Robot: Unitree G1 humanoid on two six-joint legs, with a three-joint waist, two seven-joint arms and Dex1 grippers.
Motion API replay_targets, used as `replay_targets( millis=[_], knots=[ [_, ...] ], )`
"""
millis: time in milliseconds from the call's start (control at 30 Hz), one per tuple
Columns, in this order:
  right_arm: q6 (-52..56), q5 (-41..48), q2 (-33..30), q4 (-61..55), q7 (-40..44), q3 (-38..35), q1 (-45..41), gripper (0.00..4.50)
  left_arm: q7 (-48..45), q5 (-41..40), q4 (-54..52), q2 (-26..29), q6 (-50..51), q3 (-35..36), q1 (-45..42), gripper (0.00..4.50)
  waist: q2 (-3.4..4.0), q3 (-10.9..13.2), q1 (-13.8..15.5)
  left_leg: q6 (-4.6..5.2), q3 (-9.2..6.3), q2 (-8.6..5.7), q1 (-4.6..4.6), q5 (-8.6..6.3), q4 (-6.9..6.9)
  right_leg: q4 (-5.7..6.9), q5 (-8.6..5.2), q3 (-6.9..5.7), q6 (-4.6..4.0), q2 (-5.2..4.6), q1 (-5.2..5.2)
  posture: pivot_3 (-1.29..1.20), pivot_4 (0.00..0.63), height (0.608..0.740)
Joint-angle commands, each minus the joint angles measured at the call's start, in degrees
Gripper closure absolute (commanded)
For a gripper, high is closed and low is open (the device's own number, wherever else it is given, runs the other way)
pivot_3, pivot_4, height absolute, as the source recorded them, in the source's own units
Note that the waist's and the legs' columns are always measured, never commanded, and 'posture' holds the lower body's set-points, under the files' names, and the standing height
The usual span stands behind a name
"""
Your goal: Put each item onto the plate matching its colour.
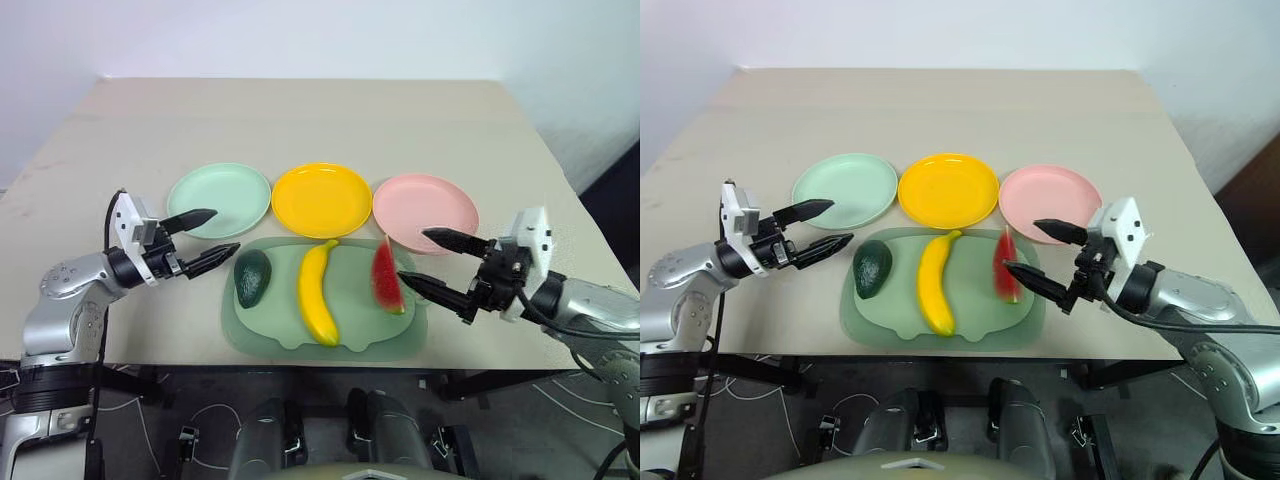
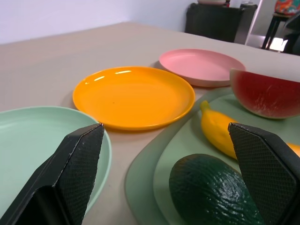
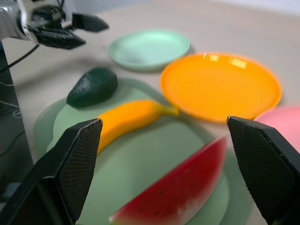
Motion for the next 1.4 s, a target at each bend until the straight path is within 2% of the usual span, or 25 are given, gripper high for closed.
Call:
replay_targets(
  millis=[33, 233, 300, 367, 500, 667, 967, 1267, 1400],
  knots=[
    [3.81, 2.7, -1.78, -2.5, -2.18, -0.06, -1.96, 0.0, -0.01, -0.37, -2.2, 0.19, -0.67, 0.27, -0.88, 0.05, 0.0, 0.0, -0.04, 0.0, 0.0, 0.0, 0.0, 0.0, 0.0, 0.0, 0.0, 0.0, 0.0, 0.01, 0.0, 0.0, 0.15, 0.696],
    [14.19, 7.63, -4.74, 0.26, -6.06, 1.4, -8.13, 0.0, -0.36, -0.63, -4.29, 0.57, -0.23, -0.28, 0.35, 0.05, 0.0, 0.0, -0.24, 0.0, 0.0, 0.01, 0.0, 0.0, 0.0, 0.01, 0.0, 0.0, 0.0, 0.02, -0.01, 0.0, 0.15, 0.696],
    [22.1, 10.34, -4.77, 3.52, -9.48, 4.04, -13.17, 0.0, -0.72, -0.44, -4.72, 0.6, -0.36, -0.67, 0.67, 0.05, 0.0, 0.0, -0.26, 0.0, 0.0, 0.01, 0.0, 0.0, 0.0, 0.0, 0.0, 0.0, 0.0, 0.02, 0.0, 0.0, 0.15, 0.696],
    [29.36, 13.62, -2.19, 7.71, -14.02, 5.54, -18.56, 0.0, -1.23, -0.88, -5.04, 0.69, -0.05, -0.69, 0.86, 0.05, -0.01, 0.0, -0.31, 0.0, 0.0, 0.01, 0.0, 0.0, 0.01, 0.01, 0.12, 0.01, -0.19, 0.02, -0.01, 0.0, 0.15, 0.696],
    [39.12, 17.77, 2.44, 14.5, -20.23, 3.99, -26.26, 0.0, -1.74, -0.94, -5.48, 0.69, -0.02, -0.89, 0.73, 0.05, 0.0, 0.0, -0.22, 0.0, 0.01, 0.01, -0.04, 0.01, 0.01, 0.02, 0.13, 0.0, -0.2, 0.02, -0.05, 0.0, 0.15, 0.696],
    [46.93, 17.63, 7.36, 19.22, -25.72, 3.57, -32.89, 0.0, -2.25, -0.89, -6.41, 0.17, 0.19, -1.67, 1.2, 0.05, 0.01, 0.0, -0.27, 0.0, 0.04, 0.01, -0.06, 0.01, 0.01, 0.03, 0.14, 0.0, -0.18, 0.03, -0.06, 0.0, 0.15, 0.696],
    [47.81, 21.3, 10.15, 24.32, -34.78, 6.93, -35.28, 0.0, -0.22, -1.62, -12.16, -0.43, 3.83, -3.55, 1.4, 0.05, 0.01, -0.01, -0.44, -0.02, 0.09, 0.01, -0.06, 0.02, 0.01, 0.07, 0.18, 0.02, -0.12, 0.04, -0.07, 0.0, 0.15, 0.696],
    [47.81, 24.54, 13.48, 29.45, -45.59, 11.45, -36.23, 0.0, -0.12, -1.01, -10.06, -0.6, 4.54, -3.97, -1.04, 0.05, 0.02, -0.01, -0.47, -0.02, 0.14, 0.02, -0.05, 0.02, 0.0, 0.1, 0.25, 0.03, 0.0, 0.05, -0.09, 0.0, 0.15, 0.696],
    [47.81, 24.53, 13.07, 29.73, -49.25, 14.0, -35.95, 0.0, -0.56, -0.72, -8.38, -0.38, 3.64, -3.45, -0.58, 0.05, 0.02, -0.02, -0.51, -0.02, 0.15, 0.02, -0.05, 0.02, 0.0, 0.12, 0.25, 0.04, 0.01, 0.06, -0.1, 0.0, 0.15, 0.696]
  ],
)
